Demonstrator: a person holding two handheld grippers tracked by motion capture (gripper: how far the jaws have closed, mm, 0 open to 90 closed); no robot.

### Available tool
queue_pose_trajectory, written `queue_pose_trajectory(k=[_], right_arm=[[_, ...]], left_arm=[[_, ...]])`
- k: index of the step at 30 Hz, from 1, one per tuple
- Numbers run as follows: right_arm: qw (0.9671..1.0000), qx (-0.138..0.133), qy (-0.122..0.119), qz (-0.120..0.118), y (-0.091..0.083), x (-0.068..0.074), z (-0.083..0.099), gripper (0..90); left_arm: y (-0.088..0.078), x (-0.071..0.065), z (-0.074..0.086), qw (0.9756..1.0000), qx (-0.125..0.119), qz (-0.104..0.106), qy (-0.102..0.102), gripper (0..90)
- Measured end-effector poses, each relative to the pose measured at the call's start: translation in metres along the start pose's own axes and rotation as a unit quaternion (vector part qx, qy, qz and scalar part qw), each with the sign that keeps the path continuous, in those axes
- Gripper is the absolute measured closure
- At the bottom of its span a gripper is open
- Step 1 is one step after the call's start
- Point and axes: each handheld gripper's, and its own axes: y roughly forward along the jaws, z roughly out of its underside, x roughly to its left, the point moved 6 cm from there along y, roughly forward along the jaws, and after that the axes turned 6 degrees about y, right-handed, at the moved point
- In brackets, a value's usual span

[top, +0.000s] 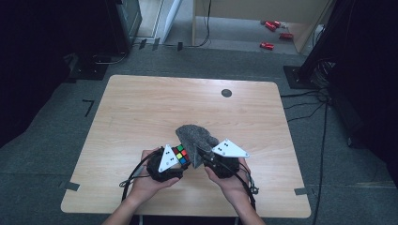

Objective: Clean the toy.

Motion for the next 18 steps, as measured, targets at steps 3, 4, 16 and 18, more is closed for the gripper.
queue_pose_trajectory(k=[3,4,16,18], right_arm=[[0.9991,-0.012,-0.022,-0.034,-0.004,0.02,-0.004,68.1],[0.9991,-0.012,-0.022,-0.034,-0.004,0.02,-0.004,68.1],[0.9998,0.006,0.01,-0.013,0.005,-0.005,0.003,67.8],[0.9998,-0.004,0.02,-0.008,0.001,-0.014,0.0,67.3]], left_arm=[[0.001,-0.003,-0.001,1.0,-0.001,0.004,0.003,35.0],[0.001,-0.003,-0.001,1.0,-0.001,0.004,0.003,35.0],[-0.001,0.0,0.0,0.9999,-0.01,0.005,-0.007,35.0],[-0.005,0.001,-0.002,0.9997,-0.023,0.005,-0.01,35.0]])
